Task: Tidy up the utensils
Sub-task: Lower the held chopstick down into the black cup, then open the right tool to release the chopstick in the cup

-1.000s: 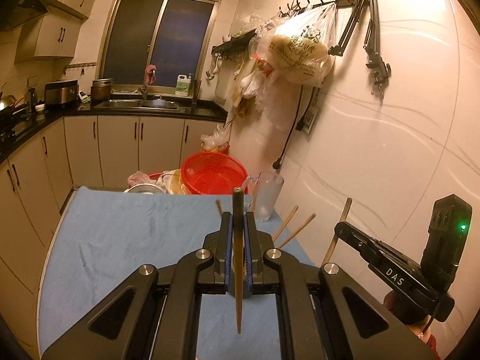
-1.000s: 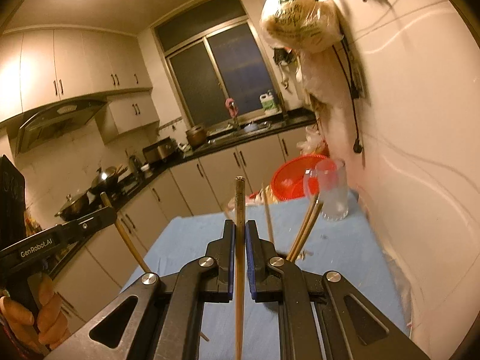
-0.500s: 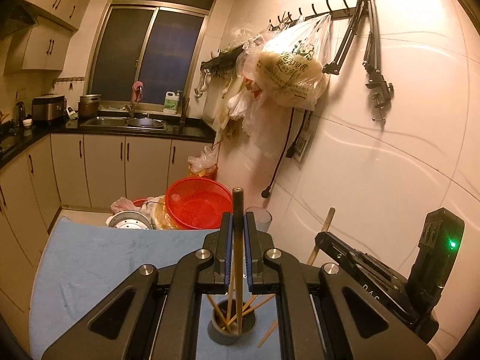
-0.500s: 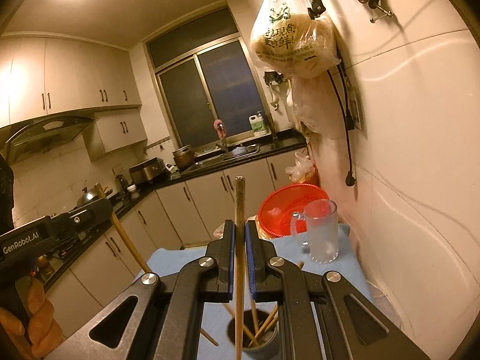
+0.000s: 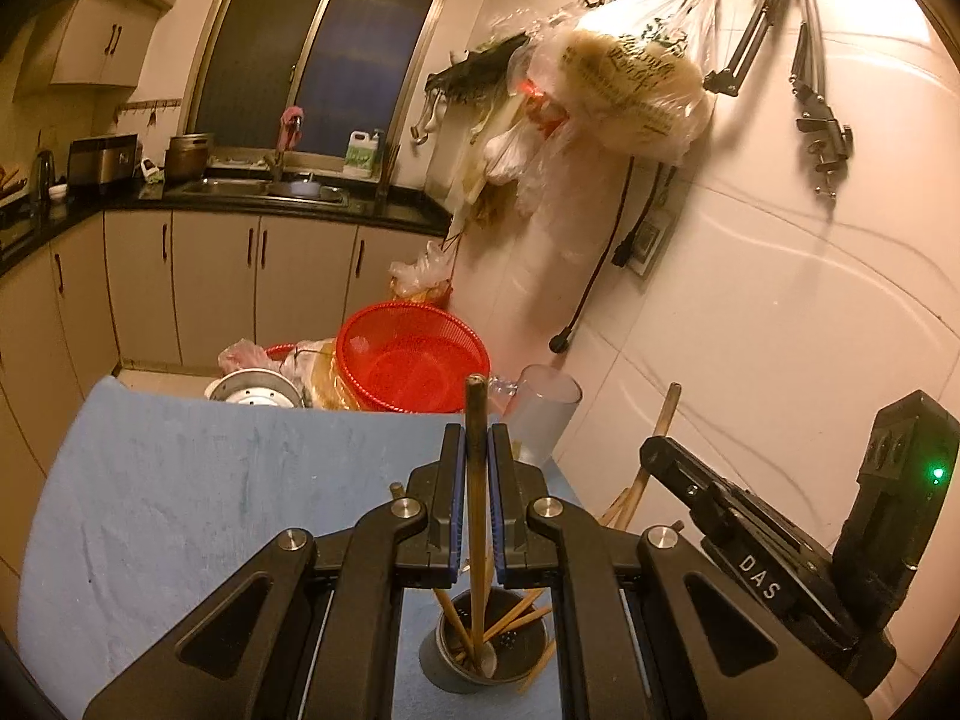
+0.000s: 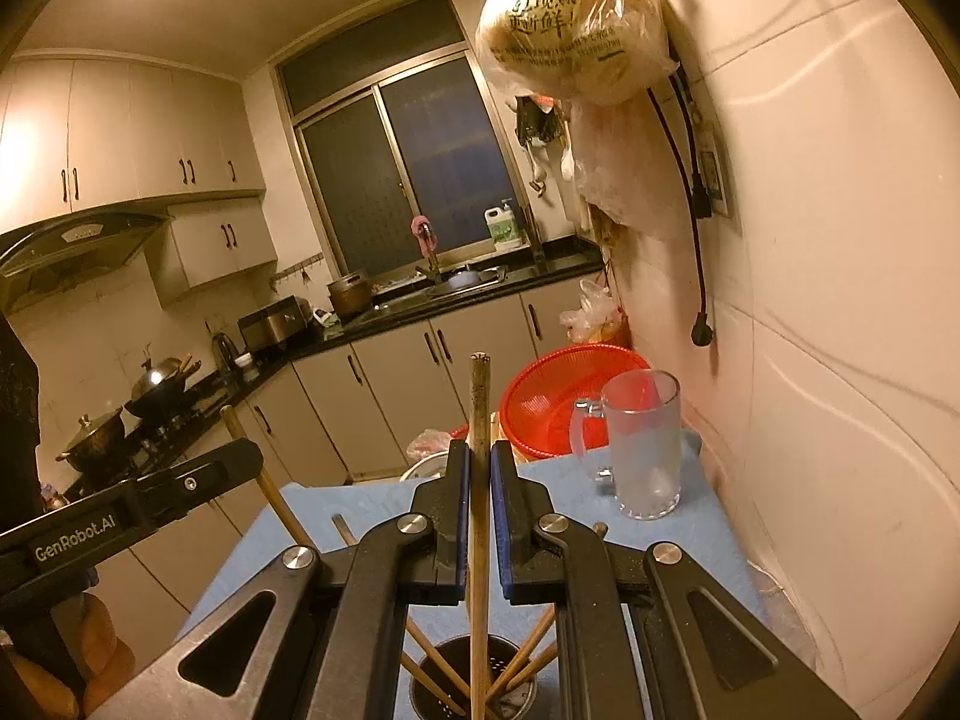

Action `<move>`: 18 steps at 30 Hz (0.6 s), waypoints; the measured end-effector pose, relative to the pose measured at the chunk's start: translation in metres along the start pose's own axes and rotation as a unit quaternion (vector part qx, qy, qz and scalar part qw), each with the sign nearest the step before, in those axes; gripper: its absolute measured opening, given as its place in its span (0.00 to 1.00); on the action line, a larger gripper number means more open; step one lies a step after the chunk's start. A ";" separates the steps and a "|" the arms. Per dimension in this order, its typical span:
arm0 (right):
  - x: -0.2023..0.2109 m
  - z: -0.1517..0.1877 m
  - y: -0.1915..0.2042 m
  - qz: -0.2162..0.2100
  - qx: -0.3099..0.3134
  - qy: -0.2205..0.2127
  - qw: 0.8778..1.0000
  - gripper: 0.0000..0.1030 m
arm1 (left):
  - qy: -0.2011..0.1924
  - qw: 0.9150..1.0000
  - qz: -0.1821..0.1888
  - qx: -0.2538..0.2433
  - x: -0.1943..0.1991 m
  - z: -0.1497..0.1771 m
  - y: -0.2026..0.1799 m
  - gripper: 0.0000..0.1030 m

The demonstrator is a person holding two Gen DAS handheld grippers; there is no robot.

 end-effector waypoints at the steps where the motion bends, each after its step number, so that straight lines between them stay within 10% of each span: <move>1: 0.001 -0.001 0.000 0.000 -0.001 -0.001 1.000 0.08 | 0.000 1.000 0.000 0.000 0.000 0.000 0.000 0.07; 18: 0.008 0.004 0.006 0.007 0.009 0.001 1.000 0.08 | 0.012 1.000 -0.012 0.002 -0.004 0.013 0.006 0.07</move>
Point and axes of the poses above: each gripper's, at about its wrist camera, not at the fingertips, and x roughly against the way its jaws point, y to its left, z to its underside, the point moved 6 cm from there along -x, roughly the way its jaws point, and after that the axes turned 1 degree about -z, right-handed, at the moved point
